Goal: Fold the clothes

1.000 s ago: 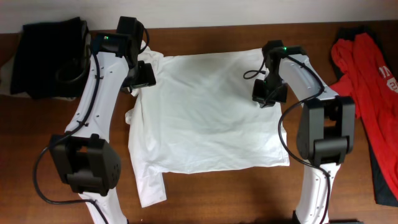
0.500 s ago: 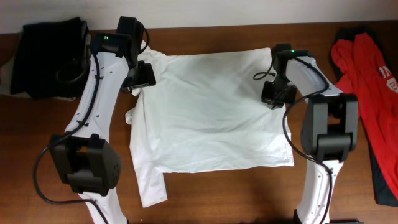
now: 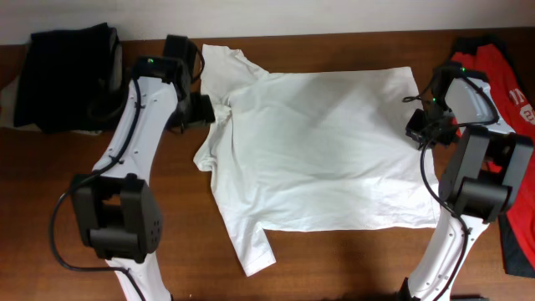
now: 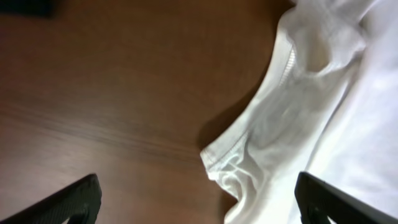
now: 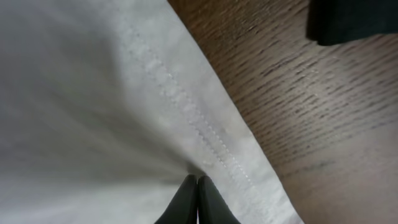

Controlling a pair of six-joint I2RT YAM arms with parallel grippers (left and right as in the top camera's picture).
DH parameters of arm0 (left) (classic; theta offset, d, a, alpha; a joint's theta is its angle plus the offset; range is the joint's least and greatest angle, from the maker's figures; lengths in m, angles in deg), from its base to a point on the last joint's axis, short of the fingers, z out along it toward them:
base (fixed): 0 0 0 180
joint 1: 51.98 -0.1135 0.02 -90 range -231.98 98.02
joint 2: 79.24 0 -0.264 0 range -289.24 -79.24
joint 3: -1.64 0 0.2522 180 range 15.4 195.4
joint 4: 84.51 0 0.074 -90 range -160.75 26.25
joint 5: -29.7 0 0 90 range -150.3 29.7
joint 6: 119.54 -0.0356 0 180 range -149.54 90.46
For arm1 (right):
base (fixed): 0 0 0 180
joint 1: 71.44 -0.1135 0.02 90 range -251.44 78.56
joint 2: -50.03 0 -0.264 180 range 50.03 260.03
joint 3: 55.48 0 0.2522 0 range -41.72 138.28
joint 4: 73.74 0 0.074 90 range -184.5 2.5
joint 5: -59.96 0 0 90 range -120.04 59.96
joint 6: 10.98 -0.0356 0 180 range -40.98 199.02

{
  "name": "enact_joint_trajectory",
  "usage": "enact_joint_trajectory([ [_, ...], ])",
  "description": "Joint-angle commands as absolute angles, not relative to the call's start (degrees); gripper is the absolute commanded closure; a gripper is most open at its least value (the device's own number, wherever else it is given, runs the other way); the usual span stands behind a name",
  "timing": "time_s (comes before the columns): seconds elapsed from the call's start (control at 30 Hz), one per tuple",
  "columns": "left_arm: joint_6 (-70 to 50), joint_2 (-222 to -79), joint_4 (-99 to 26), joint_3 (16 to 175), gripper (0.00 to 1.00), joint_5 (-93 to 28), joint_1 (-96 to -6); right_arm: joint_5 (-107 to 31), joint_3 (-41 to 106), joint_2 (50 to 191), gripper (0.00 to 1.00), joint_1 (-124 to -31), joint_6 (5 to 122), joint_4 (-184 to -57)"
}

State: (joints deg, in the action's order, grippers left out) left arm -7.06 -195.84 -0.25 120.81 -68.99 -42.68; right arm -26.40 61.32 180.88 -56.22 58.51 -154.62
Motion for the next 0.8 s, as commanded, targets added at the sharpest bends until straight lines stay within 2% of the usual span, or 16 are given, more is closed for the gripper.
enact_joint_trajectory([
  [0.0,-8.89,-196.12,-6.18,112.59,0.01,-61.51,-42.74,-25.31,68.64,181.64,0.93,-56.79,58.82,-159.91],
  [0.1,-8.87,-196.12,-11.18,108.05,0.01,-61.29,-41.82,-30.31,78.52,181.40,0.87,-56.79,59.14,-169.68],
  [0.13,-8.89,-196.12,-12.89,106.89,0.05,-60.92,-41.32,-33.76,81.54,181.33,0.70,-56.81,60.65,-172.49],
  [0.17,-8.89,-196.12,-14.46,105.64,0.23,-60.88,-40.84,-39.36,85.15,181.22,0.52,-56.88,63.73,-176.10],
  [0.27,-8.85,-196.14,-15.68,103.61,0.82,-60.85,-40.45,-41.81,89.43,181.22,0.50,-57.49,65.33,-180.10],
  [0.3,-8.85,-196.14,-15.88,103.28,0.95,-60.88,-40.45,-41.81,89.45,181.22,0.50,-57.71,65.33,-180.17],
  [0.33,-8.85,-196.23,-16.08,103.04,0.99,-60.85,-40.45,-41.46,89.43,181.22,0.50,-57.95,65.35,-180.36],
  [0.77,-8.87,-197.50,-22.04,98.30,0.99,-58.36,-40.51,-39.27,89.43,181.22,0.50,-62.23,65.53,-180.78],
])
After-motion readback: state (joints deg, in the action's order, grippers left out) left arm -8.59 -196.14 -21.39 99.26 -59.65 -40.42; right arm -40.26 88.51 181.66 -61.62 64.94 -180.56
